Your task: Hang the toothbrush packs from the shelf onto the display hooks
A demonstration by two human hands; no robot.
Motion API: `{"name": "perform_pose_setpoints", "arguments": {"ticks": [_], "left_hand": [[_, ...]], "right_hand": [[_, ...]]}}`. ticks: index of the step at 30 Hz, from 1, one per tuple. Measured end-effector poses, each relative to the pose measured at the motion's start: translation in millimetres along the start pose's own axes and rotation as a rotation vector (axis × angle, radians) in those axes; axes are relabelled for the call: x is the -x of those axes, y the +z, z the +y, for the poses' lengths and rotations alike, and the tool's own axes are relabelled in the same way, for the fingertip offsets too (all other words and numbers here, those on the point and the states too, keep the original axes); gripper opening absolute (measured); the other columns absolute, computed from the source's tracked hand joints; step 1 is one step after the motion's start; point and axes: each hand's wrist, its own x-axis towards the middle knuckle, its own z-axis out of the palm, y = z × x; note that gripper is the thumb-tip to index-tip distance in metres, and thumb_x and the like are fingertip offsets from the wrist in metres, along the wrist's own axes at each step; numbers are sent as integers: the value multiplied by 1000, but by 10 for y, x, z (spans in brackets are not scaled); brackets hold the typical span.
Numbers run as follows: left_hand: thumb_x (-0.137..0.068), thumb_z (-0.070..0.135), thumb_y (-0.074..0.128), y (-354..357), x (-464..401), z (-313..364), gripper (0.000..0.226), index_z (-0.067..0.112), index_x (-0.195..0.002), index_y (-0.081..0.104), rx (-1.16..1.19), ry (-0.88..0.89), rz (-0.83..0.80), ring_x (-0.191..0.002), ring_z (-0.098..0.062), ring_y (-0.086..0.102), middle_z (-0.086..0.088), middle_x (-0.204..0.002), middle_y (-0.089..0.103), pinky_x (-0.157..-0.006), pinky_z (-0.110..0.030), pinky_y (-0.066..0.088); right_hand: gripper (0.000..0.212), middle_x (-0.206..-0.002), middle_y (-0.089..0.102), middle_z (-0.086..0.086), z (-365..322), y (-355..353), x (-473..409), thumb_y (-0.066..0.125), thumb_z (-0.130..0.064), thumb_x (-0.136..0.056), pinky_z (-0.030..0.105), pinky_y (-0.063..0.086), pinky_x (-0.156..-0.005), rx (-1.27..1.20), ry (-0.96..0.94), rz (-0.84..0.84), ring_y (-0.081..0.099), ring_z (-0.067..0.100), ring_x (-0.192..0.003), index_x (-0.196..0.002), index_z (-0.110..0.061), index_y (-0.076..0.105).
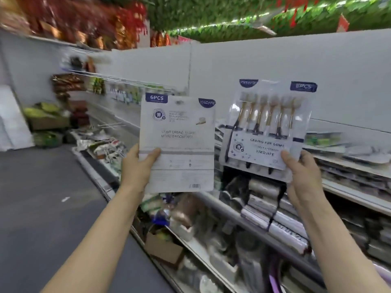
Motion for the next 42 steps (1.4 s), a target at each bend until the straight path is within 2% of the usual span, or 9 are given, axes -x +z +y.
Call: {"name": "perform_pose_setpoints", "arguments": {"ticks": [2,9,13,19,25,30,33,37,42], "left_hand": [[-91,16,69,-334,-310,-167,21,17,-110,62,-4,-19,61,-77,0,63,12,-92,66,-55,-8,48],[-91,14,69,-1203,-1563,-702,19,15,-109,65,-74,-17,202,-66,8,65,9,-92,68,-55,-9,49],[-90,21,72,-1689,-2695,-875,17,20,-106,67,-138,-24,262,-88,-13,69,2,-101,72,-76,-30,56],[-90,15,71,-2446,-4077,-1221,16,16,-104,65,-181,25,329,-74,2,65,9,-91,69,-59,-8,48],[-90,9,69,-3479,-5287,-1764,17,11,-105,63,-131,75,368,-69,5,64,7,-91,68,-59,-7,48],[-90,9,69,-4268,-6332,-2163,17,12,-105,63,-85,65,275,-71,7,65,5,-93,68,-65,-11,52],[-88,12,73,-4687,-6907,-2365,15,20,-98,65,-71,-12,205,-87,-13,69,1,-98,72,-79,-30,56],[-88,10,72,-5067,-7669,-2624,17,19,-101,65,-50,-51,171,-83,-9,67,6,-95,71,-72,-23,53],[-88,11,72,-5394,-8598,-3150,14,17,-99,66,-29,-83,126,-84,-14,68,3,-96,72,-74,-29,54]], "right_hand": [[36,-118,70,12,352,419,-153,69,-14,-90,52,51,-102,6,32,-45,70,23,-104,-123,-8,55],[24,-102,77,1,1491,2117,-688,66,-11,-94,48,58,-88,-30,95,-204,71,29,-105,-116,-17,60],[20,-108,76,6,2070,3312,-1188,67,-11,-93,55,52,-99,-77,132,-273,71,29,-105,-109,-21,61],[17,-91,77,-1,2866,4968,-1730,68,-8,-92,44,56,-86,-88,121,-353,73,17,-86,-102,-19,59],[21,-89,77,-8,3772,6541,-1856,69,-7,-90,29,56,-77,-85,115,-409,72,10,-84,-106,-18,58],[30,-99,77,-2,4357,7638,-1831,72,-16,-85,28,57,-77,-68,89,-332,72,15,-92,-111,-15,58],[38,-111,72,7,4591,8189,-1832,77,-24,-80,26,57,-79,-95,119,-280,70,21,-103,-111,-14,56],[87,-101,75,-2,4830,8844,-1937,94,-62,-39,27,60,-82,-43,96,-243,72,14,-94,-105,-18,59],[93,-102,76,-1,5379,9586,-2245,94,-65,-34,33,60,-85,-67,68,-205,71,16,-94,-107,-17,60]]}}
